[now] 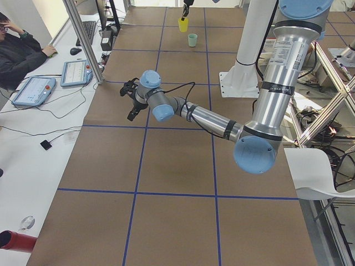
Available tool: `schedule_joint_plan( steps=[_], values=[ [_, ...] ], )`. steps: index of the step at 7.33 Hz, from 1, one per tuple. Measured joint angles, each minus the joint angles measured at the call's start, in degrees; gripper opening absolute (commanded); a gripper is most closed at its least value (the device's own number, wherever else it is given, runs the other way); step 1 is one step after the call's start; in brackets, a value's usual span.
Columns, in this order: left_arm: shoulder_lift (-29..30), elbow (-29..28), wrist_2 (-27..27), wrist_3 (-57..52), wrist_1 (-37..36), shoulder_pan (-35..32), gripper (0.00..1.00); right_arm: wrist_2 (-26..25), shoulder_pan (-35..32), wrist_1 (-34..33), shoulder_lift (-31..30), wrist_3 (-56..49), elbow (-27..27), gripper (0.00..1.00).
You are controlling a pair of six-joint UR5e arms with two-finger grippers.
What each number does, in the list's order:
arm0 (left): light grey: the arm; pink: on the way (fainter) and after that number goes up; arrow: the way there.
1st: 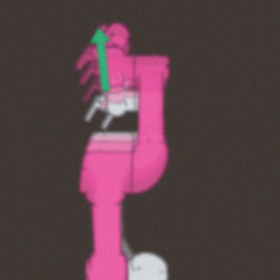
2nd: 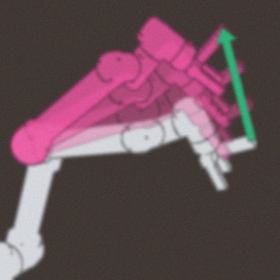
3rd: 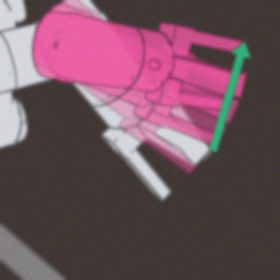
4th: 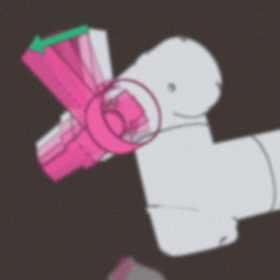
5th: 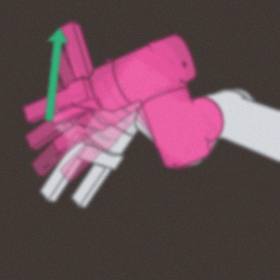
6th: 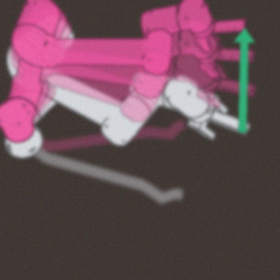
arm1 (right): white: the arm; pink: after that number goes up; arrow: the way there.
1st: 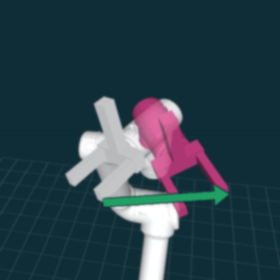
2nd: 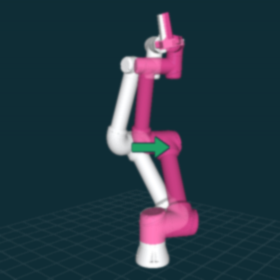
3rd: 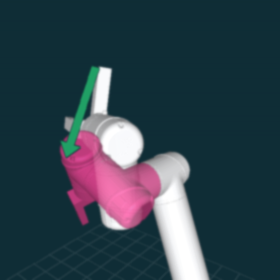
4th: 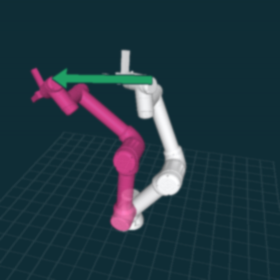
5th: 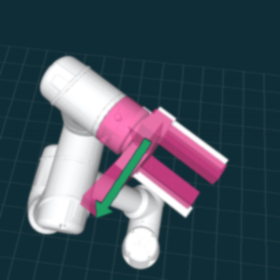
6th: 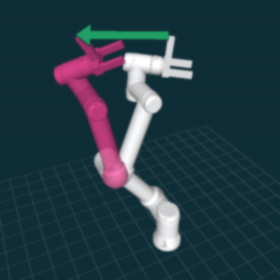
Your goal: Transfer and stack yellow cup on green cup
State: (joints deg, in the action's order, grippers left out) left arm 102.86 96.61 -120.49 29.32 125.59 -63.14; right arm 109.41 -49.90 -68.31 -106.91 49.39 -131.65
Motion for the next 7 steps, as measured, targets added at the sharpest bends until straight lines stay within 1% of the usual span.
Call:
schedule_joint_plan(
  steps=[1,2,5,7],
  values=[
    [0.0,-0.1,0.0,0.0,-0.2,-0.1,0.99,1.3,0.2,2.9,-2.0,0.2,0.9,0.00],
    [0.0,-0.2,0.0,-0.1,-0.2,-0.1,0.99,2.7,0.3,4.3,-3.1,0.2,1.7,0.00],
    [0.0,-0.6,0.0,0.0,-0.2,-0.2,0.99,6.3,0.7,5.2,-4.2,0.2,3.6,0.00],
    [0.0,-0.9,-0.1,0.1,-0.1,-0.4,0.99,7.3,1.1,5.3,-5.2,0.2,4.1,0.00]
  ],
)
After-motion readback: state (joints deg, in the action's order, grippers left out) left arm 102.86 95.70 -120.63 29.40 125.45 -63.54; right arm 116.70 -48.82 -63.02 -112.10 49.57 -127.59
